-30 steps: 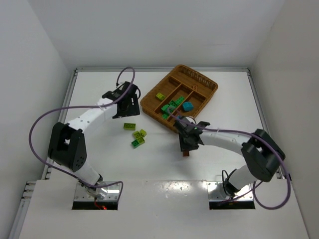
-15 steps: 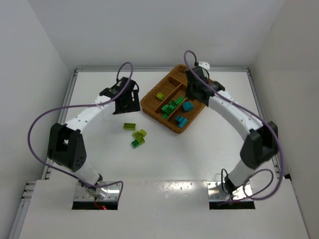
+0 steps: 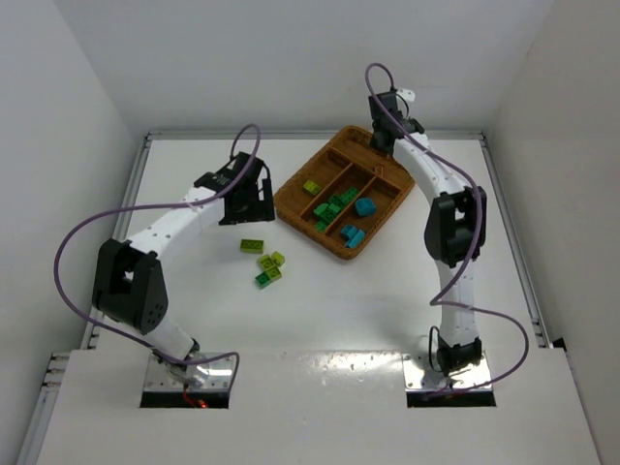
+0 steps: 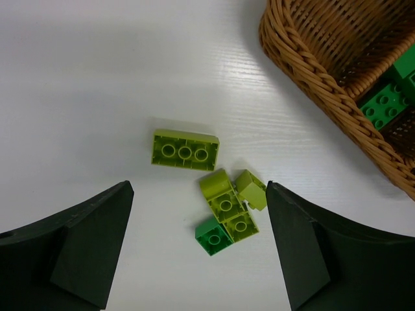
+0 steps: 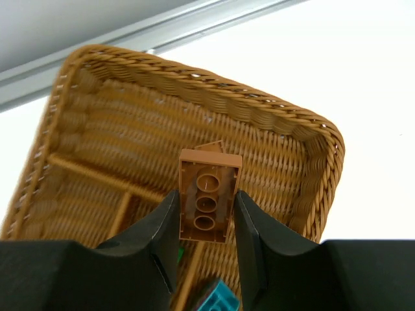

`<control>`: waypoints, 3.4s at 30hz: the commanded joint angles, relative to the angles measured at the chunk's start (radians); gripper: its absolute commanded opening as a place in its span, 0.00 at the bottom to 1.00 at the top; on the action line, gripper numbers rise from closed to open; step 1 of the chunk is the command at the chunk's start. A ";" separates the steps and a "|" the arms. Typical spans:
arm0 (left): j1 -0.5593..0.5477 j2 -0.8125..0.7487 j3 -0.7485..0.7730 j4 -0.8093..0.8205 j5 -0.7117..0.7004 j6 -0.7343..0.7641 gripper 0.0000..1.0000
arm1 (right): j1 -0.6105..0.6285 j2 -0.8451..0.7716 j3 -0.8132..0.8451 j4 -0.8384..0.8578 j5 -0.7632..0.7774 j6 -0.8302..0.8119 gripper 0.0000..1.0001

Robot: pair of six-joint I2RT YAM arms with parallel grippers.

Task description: Sort the legos into containers by color

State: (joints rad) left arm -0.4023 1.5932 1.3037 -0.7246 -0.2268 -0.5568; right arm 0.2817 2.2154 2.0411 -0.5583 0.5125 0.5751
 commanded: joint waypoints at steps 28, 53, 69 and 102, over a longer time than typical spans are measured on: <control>0.125 0.097 -0.145 0.077 0.102 -0.334 0.96 | -0.044 -0.494 -0.593 0.181 -0.131 0.019 0.61; 0.085 0.312 0.042 0.059 0.067 -0.477 0.29 | -0.016 -0.686 -0.753 0.135 -0.218 0.008 0.62; 0.014 0.252 0.267 0.059 -0.026 -0.310 0.22 | -0.016 -0.789 -0.828 0.095 -0.238 0.026 0.62; -0.245 0.119 -0.103 0.168 -0.019 -0.006 0.94 | -0.016 -0.953 -0.946 0.006 -0.249 0.026 0.64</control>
State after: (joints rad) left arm -0.6174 1.6905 1.1904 -0.6189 -0.2844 -0.6262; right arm 0.2604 1.2835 1.0988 -0.5617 0.2760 0.5911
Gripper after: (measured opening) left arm 0.934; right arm 0.635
